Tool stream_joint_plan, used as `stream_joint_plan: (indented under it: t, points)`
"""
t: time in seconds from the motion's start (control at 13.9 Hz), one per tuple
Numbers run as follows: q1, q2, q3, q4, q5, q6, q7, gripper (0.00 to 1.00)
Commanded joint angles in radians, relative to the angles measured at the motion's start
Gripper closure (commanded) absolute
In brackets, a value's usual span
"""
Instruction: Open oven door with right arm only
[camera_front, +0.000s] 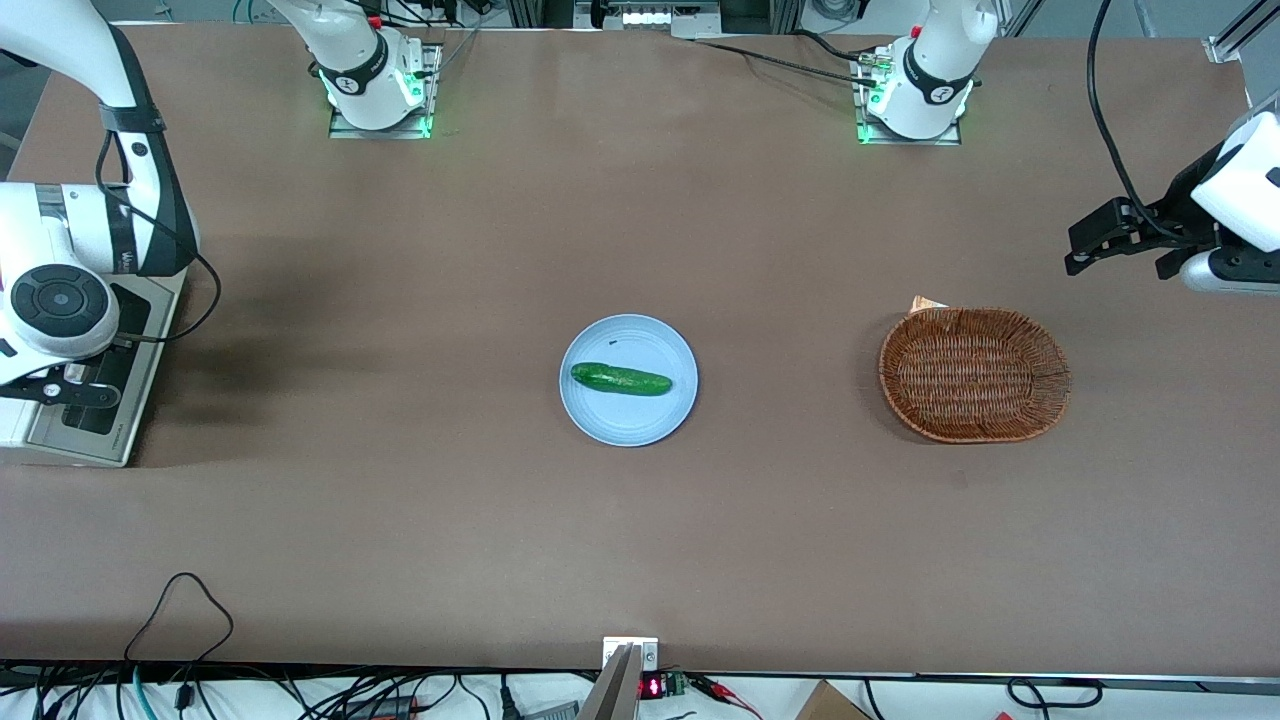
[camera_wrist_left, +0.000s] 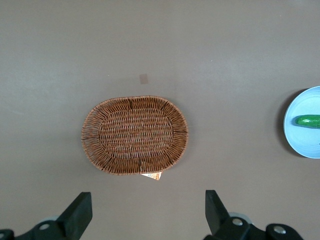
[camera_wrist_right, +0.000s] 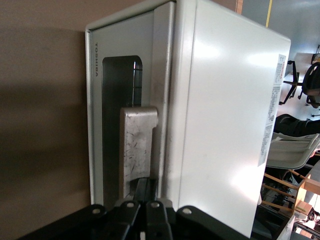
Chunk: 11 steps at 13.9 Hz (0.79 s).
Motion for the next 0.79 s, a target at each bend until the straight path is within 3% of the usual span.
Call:
stream_joint_plan:
  t: [0.0, 0.5, 0.72]
  points:
    - [-0.006, 0.029, 0.002, -0.029, 0.002, 0.077, 0.023, 1.0]
    - [-0.004, 0.047, 0.006, -0.072, 0.004, 0.172, 0.096, 1.0]
    - [-0.003, 0.055, 0.01, -0.078, 0.048, 0.2, 0.094, 1.0]
